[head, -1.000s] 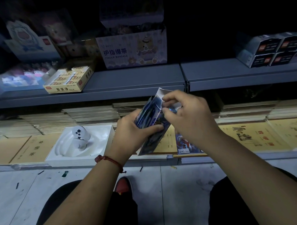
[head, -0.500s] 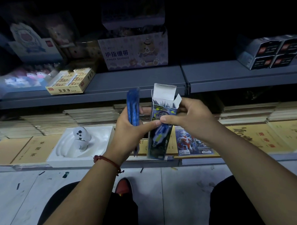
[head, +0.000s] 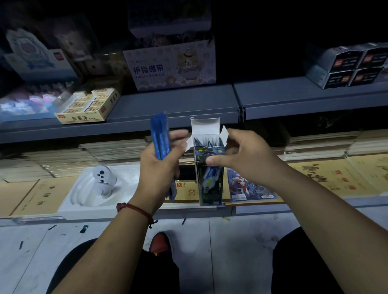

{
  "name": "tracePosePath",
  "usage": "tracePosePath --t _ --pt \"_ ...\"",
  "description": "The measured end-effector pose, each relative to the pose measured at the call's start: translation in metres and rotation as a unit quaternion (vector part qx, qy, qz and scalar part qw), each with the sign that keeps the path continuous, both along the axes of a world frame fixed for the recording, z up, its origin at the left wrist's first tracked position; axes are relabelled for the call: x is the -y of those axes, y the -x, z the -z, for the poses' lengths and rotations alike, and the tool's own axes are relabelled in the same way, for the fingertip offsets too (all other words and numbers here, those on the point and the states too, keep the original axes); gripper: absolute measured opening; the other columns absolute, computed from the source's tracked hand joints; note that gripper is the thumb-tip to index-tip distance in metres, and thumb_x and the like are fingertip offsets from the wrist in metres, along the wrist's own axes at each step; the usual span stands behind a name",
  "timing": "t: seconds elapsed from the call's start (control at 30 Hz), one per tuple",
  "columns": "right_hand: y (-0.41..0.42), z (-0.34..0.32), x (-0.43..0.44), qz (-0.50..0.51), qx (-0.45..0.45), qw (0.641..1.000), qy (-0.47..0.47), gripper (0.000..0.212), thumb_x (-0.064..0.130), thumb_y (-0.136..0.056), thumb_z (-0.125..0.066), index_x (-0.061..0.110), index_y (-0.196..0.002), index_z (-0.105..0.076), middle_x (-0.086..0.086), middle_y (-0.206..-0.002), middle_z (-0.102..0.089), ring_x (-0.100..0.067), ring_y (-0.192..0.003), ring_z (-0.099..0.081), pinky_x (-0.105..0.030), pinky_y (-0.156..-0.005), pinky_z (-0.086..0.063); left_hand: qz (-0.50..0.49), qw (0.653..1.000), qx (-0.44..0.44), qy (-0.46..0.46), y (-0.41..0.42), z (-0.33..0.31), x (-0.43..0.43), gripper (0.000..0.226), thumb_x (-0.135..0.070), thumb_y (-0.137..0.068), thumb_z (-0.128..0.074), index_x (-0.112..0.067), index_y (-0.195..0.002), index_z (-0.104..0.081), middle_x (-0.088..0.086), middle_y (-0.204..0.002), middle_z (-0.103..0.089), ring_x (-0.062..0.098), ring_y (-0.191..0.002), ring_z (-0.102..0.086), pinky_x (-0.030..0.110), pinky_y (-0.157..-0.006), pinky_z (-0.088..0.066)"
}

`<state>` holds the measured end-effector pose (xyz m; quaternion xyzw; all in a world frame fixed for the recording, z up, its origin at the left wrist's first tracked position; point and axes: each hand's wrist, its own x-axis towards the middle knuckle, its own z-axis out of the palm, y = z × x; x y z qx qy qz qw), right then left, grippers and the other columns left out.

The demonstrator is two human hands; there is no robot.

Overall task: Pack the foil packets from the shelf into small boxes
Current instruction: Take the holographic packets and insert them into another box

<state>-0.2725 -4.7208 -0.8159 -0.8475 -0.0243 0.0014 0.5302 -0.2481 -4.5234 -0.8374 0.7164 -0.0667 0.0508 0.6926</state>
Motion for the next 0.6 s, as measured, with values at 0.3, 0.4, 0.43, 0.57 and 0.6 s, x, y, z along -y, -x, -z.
tracePosePath --t 0.3,0.4,0.43,0.57,0.6 --pt "-0.002 0.004 -0.003 0.016 -0.004 1.0 -0.013 0.031 0.025 -0.081 -0.086 0.025 -0.109 -0.072 0.005 -0.099 -0.077 -0.01 -0.092 -0.073 -0.042 -0.087 -0.061 0.072 0.993 0.011 -0.094 0.004 0.009 0.005 0.055 0.015 -0.091 -0.053 -0.032 -0.117 -0.066 -0.022 -0.06 -0.063 -0.002 -0.043 -0.043 0.012 -0.047 -0.039" --pt "-0.001 0.005 -0.004 0.011 -0.002 1.0 -0.006 0.027 0.023 -0.081 -0.086 0.027 -0.104 -0.071 0.003 -0.097 -0.077 -0.014 -0.091 -0.074 -0.044 -0.086 -0.061 0.101 0.986 0.027 -0.127 0.004 0.007 0.008 0.05 0.018 -0.089 -0.057 -0.031 -0.093 -0.063 -0.027 -0.055 -0.058 -0.009 -0.049 -0.054 0.004 -0.052 -0.039" --pt "-0.001 0.004 -0.005 0.009 -0.001 1.0 -0.007 0.029 0.022 -0.081 -0.086 0.025 -0.106 -0.072 0.004 -0.097 -0.077 -0.013 -0.09 -0.074 -0.043 -0.086 -0.061 0.113 0.985 0.028 -0.127 0.004 0.008 0.009 0.047 0.017 -0.089 -0.059 -0.03 -0.087 -0.06 -0.027 -0.055 -0.058 -0.01 -0.05 -0.054 0.003 -0.052 -0.039" --pt "-0.001 0.004 -0.003 0.008 0.011 1.0 -0.004 0.033 0.022 -0.083 -0.085 0.02 -0.113 -0.072 0.008 -0.097 -0.076 -0.001 -0.082 -0.071 -0.03 -0.077 -0.06 0.144 0.979 0.05 -0.137 0.008 0.009 0.011 0.037 0.001 -0.091 -0.071 -0.031 -0.082 -0.055 -0.028 -0.052 -0.058 -0.012 -0.05 -0.056 0.003 -0.052 -0.039" --pt "-0.001 0.003 -0.003 0.005 0.013 1.0 -0.003 0.033 0.023 -0.083 -0.084 0.021 -0.114 -0.071 0.008 -0.097 -0.076 0.001 -0.079 -0.069 -0.026 -0.074 -0.058 0.15 0.978 0.051 -0.138 0.008 0.009 0.012 0.034 0.0 -0.09 -0.073 -0.03 -0.085 -0.057 -0.028 -0.052 -0.059 -0.013 -0.051 -0.056 0.002 -0.053 -0.039"
